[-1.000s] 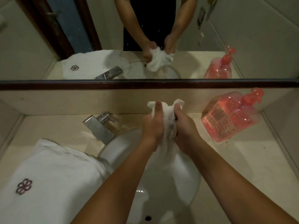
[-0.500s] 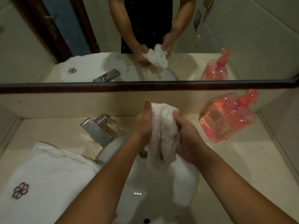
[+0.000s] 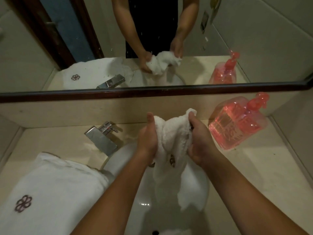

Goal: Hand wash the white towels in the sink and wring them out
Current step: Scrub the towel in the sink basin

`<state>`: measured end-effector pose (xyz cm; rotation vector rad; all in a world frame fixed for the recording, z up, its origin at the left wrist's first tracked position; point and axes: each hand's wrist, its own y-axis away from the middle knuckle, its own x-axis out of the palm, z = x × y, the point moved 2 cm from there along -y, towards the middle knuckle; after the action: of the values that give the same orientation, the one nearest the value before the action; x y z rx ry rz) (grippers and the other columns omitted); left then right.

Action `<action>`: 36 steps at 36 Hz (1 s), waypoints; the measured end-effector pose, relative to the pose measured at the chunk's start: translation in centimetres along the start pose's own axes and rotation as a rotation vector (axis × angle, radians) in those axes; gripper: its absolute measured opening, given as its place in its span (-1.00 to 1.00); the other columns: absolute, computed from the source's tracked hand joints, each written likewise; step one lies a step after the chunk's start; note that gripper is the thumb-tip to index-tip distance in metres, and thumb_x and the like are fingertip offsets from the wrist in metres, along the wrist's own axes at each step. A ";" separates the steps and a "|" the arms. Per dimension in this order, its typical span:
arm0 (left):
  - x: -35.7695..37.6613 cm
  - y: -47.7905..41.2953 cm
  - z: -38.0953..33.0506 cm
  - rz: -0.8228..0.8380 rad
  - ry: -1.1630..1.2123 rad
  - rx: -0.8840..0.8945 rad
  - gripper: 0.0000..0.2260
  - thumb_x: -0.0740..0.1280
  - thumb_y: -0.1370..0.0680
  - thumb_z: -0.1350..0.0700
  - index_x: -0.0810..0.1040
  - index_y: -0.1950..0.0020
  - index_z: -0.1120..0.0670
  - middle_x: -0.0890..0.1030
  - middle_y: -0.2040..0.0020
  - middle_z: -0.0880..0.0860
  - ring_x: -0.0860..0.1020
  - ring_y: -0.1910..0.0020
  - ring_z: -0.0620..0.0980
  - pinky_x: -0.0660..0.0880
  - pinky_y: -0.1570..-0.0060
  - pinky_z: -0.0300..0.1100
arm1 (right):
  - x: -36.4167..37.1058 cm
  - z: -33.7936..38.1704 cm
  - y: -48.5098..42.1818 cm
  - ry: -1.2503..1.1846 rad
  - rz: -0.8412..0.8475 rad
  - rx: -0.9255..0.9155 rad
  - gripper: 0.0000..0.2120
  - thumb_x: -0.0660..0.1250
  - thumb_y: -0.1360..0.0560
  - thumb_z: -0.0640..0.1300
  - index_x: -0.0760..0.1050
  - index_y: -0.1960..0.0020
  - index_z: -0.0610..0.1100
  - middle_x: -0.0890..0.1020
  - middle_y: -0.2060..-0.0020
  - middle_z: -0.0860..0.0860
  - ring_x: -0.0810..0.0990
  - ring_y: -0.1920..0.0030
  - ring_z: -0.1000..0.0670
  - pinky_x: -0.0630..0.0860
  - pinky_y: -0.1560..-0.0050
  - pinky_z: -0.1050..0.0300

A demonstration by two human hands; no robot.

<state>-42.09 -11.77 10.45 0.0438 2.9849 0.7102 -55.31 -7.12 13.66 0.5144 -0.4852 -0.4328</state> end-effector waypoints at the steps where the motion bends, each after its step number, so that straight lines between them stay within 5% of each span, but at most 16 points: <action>1: 0.1 0.2 -0.2 -0.007 0.010 0.001 0.02 0.02 -0.13 -0.79 0.68 0.08 0.08 0.76 0.00 0.19 0.71 -0.05 0.23 0.64 -0.18 0.18 | -0.1 -0.1 -0.2 0.069 -0.007 -0.036 -0.44 0.13 -0.74 0.24 0.67 -0.21 -0.20 0.79 -0.05 -0.12 0.78 -0.10 -0.08 0.61 -0.28 -0.10; 5: 1.5 1.5 -0.3 0.035 0.046 0.012 -0.25 0.07 -0.42 -0.53 0.71 0.01 0.08 0.77 0.14 0.01 0.74 0.12 -0.02 0.64 0.14 -0.15 | 1.1 -1.0 -0.4 0.429 -0.100 -0.200 -0.53 0.06 -0.75 0.24 0.63 -0.08 -0.01 0.76 0.10 0.07 0.74 0.07 0.16 0.65 -0.02 0.16; 9: 2.1 1.2 0.0 -0.070 -0.031 0.163 -0.35 0.05 -0.48 -0.49 0.68 0.08 0.00 0.74 0.15 -0.01 0.71 0.11 -0.05 0.65 0.01 -0.06 | 1.8 -1.9 -0.8 0.508 -0.247 -0.370 -0.50 0.04 -0.75 0.24 0.60 -0.10 -0.09 0.71 0.10 0.02 0.71 0.04 0.05 0.61 0.01 0.08; 12: 1.4 -0.3 0.0 -0.181 -0.074 0.202 -0.31 0.00 -0.47 -0.50 0.66 0.13 0.01 0.72 0.15 0.01 0.70 0.08 0.04 0.64 -0.07 0.06 | 2.5 -3.9 0.9 0.568 -0.162 -0.460 -0.55 0.05 -0.72 0.26 0.57 -0.08 -0.02 0.70 0.13 0.07 0.69 0.10 0.21 0.61 0.10 0.27; 15: 1.5 0.1 0.0 -0.111 -0.103 0.201 -0.35 -0.01 -0.48 -0.48 0.63 0.18 -0.01 0.70 0.19 -0.02 0.69 0.13 -0.01 0.65 -0.03 0.04 | 1.9 -3.8 -0.1 0.607 -0.178 -0.522 -0.61 0.08 -0.76 0.18 0.56 -0.09 -0.03 0.67 0.16 0.07 0.69 0.12 0.18 0.58 0.13 0.29; 18: 2.5 1.3 0.1 -0.053 -0.164 0.256 -0.36 -0.03 -0.54 -0.44 0.64 0.16 -0.01 0.70 0.21 -0.04 0.67 0.16 -0.08 0.62 0.08 -0.08 | 0.8 -1.6 -3.0 0.597 -0.297 -0.436 -0.57 0.08 -0.77 0.15 0.56 -0.06 -0.12 0.64 0.18 0.02 0.66 0.11 -0.02 0.53 0.17 0.20; 23: 2.1 -0.6 -1.0 -0.180 -0.156 0.219 -0.38 0.00 -0.69 -0.33 0.62 0.20 0.04 0.68 0.22 -0.01 0.67 0.16 -0.03 0.56 0.12 -0.09 | 2.2 -3.9 -0.9 0.623 -0.206 -0.537 -0.50 0.07 -0.74 0.24 0.59 -0.05 -0.12 0.69 0.20 0.02 0.69 0.19 0.11 0.60 0.21 0.16; 28: 3.3 0.9 0.5 -0.044 -0.183 0.227 -0.41 0.00 -0.70 -0.31 0.66 0.11 0.02 0.69 0.15 -0.06 0.65 0.13 -0.13 0.56 0.12 -0.15 | 0.2 -2.4 -3.8 0.598 -0.320 -0.425 -0.52 0.08 -0.75 0.20 0.60 -0.08 -0.15 0.70 0.12 -0.03 0.70 0.06 -0.03 0.65 -0.04 -0.05; 33: 1.7 -1.5 1.2 -0.154 -0.155 0.201 -0.30 -0.01 -0.65 -0.43 0.67 0.14 0.07 0.73 0.15 0.06 0.71 0.11 0.05 0.66 -0.03 0.11 | 1.3 -5.0 -0.3 0.616 -0.140 -0.445 -0.50 0.05 -0.74 0.25 0.62 -0.11 -0.07 0.72 0.14 0.03 0.70 0.14 0.17 0.62 0.13 0.24; 36: 0.7 -1.9 1.8 -0.125 -0.176 0.189 -0.33 0.00 -0.65 -0.41 0.65 0.12 0.09 0.70 0.17 0.02 0.67 0.12 0.01 0.62 -0.01 0.03 | 0.8 -6.0 0.1 0.633 -0.038 -0.384 -0.48 0.02 -0.68 0.33 0.60 -0.20 0.01 0.70 0.04 0.12 0.67 0.09 0.27 0.56 0.08 0.39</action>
<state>-42.67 -12.66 7.93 -0.0653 2.8452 0.3873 -51.48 -5.30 9.41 0.2634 0.2176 -0.3632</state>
